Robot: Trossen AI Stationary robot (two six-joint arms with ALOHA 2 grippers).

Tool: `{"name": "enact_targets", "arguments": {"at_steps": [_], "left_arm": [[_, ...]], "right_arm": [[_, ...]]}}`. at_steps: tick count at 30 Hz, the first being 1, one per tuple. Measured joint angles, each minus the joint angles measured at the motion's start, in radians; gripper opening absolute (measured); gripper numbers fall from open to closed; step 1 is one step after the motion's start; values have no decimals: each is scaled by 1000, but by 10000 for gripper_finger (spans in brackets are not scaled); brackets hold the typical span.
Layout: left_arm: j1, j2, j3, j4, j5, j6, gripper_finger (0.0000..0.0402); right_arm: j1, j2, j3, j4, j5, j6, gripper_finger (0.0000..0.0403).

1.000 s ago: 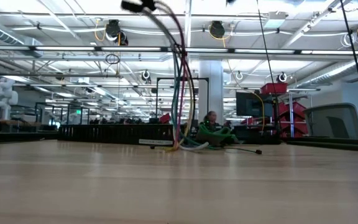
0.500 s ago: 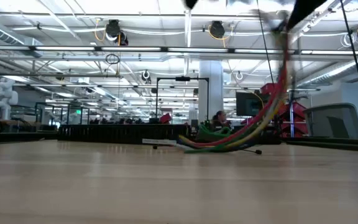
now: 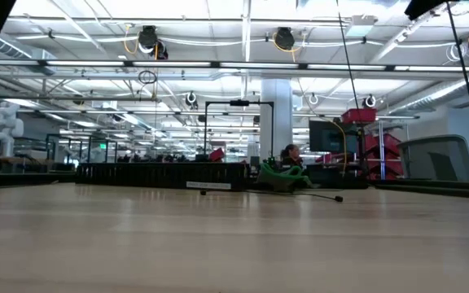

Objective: Ziptie cables
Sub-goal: Wrap the cable wires with the black zip tie

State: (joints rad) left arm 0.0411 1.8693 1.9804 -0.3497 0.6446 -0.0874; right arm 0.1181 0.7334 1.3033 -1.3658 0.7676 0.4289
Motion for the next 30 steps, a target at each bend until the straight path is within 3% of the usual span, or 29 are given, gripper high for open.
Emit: {"name": "enact_targets", "arguments": {"at_steps": [4, 7, 9, 15, 19, 23, 30], "left_arm": [[-18, -10, 0, -421, -85, 133, 2], [-41, 4, -38, -777, -271, 262, 2], [-46, 8, -144, -899, -367, 326, 2], [-56, 10, -574, -670, -336, 262, 2], [-88, 10, -775, -528, -283, 176, 2], [-137, 2, -854, -499, -286, 149, 2], [-167, 5, -837, -498, -321, 138, 2]], "right_arm": [[0, 47, 0, 72, -14, -44, 215], [0, 101, 0, 124, -14, -70, 215], [0, 138, 0, 166, -10, -75, 215], [0, 256, -1, 241, -8, -56, 215], [0, 326, -1, 227, -9, 4, 215], [0, 370, -1, 199, -9, 53, 215], [0, 390, -2, 181, -9, 22, 215]]}}
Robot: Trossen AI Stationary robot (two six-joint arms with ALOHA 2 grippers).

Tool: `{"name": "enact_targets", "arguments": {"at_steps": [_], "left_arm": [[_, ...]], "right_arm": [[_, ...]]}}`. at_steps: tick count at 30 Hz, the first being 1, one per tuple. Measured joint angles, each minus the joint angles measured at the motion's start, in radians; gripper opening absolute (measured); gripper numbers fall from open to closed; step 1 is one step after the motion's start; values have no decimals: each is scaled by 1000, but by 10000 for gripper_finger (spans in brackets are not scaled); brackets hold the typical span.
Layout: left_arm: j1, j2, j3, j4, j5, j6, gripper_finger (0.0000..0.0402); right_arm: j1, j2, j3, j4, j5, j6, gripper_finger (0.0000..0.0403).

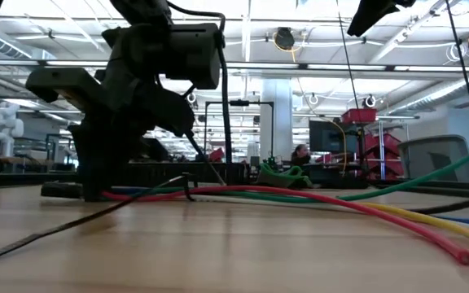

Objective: Ziptie cables
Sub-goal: Wrap the cable wires with the black zip tie

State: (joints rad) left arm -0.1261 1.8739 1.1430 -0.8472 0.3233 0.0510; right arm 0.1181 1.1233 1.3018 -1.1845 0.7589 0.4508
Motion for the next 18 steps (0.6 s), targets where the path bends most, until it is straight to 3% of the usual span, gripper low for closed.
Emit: {"name": "enact_targets", "arguments": {"at_steps": [6, 18], "left_arm": [[7, 4, 48, 29, -36, -18, 19], [9, 5, 74, 30, -45, -73, 160]], "right_arm": [[0, -13, 0, -68, -2, -21, 215], [0, -14, 0, -117, -6, -73, 215]]}}
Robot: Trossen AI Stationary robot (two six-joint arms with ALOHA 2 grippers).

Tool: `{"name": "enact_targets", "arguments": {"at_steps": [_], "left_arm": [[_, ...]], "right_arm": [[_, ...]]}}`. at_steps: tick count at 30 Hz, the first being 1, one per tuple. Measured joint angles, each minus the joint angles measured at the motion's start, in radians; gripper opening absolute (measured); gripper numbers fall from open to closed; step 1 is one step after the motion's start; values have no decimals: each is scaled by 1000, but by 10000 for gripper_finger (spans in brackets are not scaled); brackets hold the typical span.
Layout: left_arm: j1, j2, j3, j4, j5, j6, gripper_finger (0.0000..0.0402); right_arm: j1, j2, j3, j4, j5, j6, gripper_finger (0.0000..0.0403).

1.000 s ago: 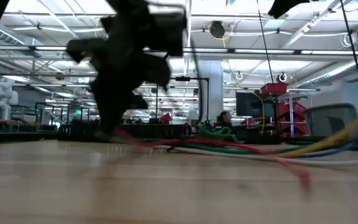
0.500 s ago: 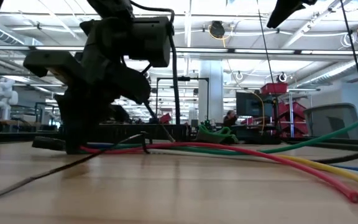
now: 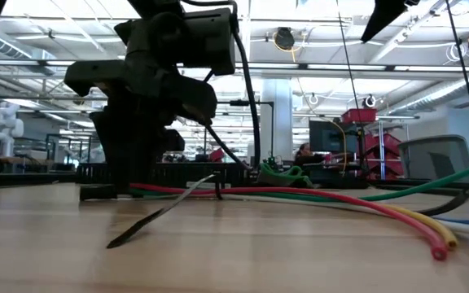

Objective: Ziptie cables
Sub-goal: Wrap the cable wires with the black zip tie

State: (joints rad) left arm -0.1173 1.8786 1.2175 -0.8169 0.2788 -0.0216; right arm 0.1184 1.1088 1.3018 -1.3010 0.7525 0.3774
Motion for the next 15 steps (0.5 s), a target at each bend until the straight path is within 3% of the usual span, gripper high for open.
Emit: {"name": "enact_targets", "arguments": {"at_steps": [8, 15], "left_arm": [[15, -24, 0, -20, 0, -50, 206], [64, -171, 0, 23, -5, -94, 208]], "right_arm": [[0, 0, 0, -60, 0, -22, 215], [0, 0, 0, -106, 0, 0, 215]]}}
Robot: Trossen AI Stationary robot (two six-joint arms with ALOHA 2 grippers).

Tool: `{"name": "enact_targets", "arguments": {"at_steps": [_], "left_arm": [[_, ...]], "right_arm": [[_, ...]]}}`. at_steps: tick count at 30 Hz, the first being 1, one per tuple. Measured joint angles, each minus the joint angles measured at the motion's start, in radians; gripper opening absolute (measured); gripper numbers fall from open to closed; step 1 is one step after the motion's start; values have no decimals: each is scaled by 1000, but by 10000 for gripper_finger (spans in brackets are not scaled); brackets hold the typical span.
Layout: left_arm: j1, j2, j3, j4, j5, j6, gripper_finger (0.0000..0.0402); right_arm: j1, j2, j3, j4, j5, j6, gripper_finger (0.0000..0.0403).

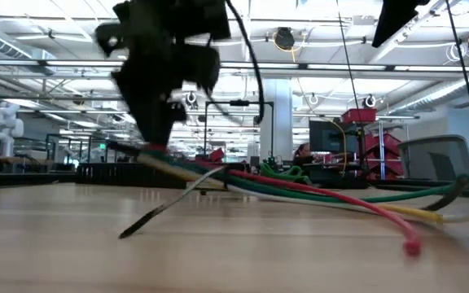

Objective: Ziptie cables
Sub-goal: Wrap the cable wires with the black zip tie

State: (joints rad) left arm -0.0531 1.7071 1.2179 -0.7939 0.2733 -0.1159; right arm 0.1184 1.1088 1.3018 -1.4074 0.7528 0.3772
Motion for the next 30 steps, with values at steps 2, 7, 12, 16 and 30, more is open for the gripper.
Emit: {"name": "enact_targets", "arguments": {"at_steps": [2, 7, 12, 16, 30], "left_arm": [[12, -65, 1, 52, -28, -42, 208], [12, -167, 3, 64, -230, -64, 208], [-3, -164, -16, 79, -233, -176, 209], [-74, -170, -124, 259, -213, -328, 209], [-295, -127, -440, 823, -499, -1147, 209]], "right_arm": [[0, 0, 0, -1, 0, 6, 215], [0, 0, 0, -1, 0, 7, 215], [0, 0, 0, -1, 0, 8, 215], [0, 0, 0, -28, -12, 24, 215], [1, -25, -22, 78, -71, 159, 215]]}}
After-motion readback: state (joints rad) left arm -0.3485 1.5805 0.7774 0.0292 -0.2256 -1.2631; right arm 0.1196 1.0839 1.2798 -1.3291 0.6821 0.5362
